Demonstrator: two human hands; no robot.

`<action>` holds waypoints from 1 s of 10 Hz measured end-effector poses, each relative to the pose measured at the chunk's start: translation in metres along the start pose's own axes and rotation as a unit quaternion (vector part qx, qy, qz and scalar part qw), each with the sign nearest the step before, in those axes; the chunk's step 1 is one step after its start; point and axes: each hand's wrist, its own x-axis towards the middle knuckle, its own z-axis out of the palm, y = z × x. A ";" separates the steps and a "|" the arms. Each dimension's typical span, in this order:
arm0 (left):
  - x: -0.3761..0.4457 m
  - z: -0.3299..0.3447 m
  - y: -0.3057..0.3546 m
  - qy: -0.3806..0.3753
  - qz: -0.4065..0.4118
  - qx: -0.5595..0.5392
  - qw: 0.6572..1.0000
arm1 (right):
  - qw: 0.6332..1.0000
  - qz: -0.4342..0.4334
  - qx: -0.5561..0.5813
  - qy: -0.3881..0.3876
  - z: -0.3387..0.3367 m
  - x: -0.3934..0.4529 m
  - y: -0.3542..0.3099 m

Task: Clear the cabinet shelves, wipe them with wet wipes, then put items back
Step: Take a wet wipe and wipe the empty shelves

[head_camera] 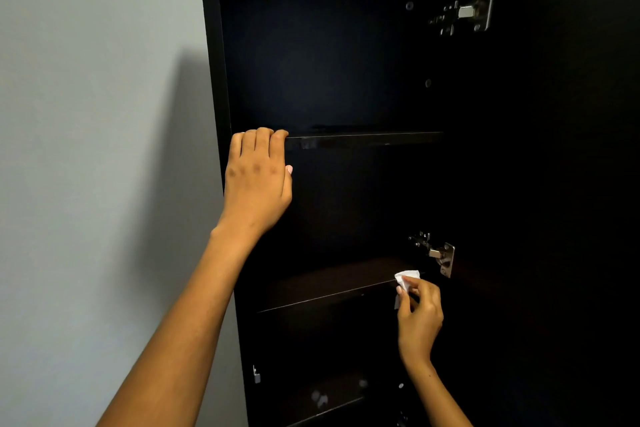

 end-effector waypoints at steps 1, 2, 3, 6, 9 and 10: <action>0.001 0.000 0.000 0.000 -0.001 0.000 1.000 | 0.999 -0.030 0.014 -0.020 0.007 -0.014 -0.011; 0.000 -0.001 0.001 -0.001 0.000 0.000 1.000 | 0.995 -0.078 0.028 -0.063 0.018 -0.039 -0.030; -0.001 -0.002 0.001 -0.003 0.000 0.000 1.000 | 0.991 -0.093 0.039 -0.083 0.024 -0.053 -0.041; -0.001 -0.005 0.001 -0.006 0.005 0.000 1.000 | 0.960 -0.187 0.100 -0.185 0.057 -0.104 -0.079; -0.001 -0.007 0.000 -0.019 0.010 0.002 1.000 | 0.920 -0.308 0.071 -0.232 0.073 -0.124 -0.102; -0.001 -0.008 0.000 -0.020 0.012 -0.001 1.000 | 0.892 -0.384 0.024 -0.237 0.065 -0.107 -0.087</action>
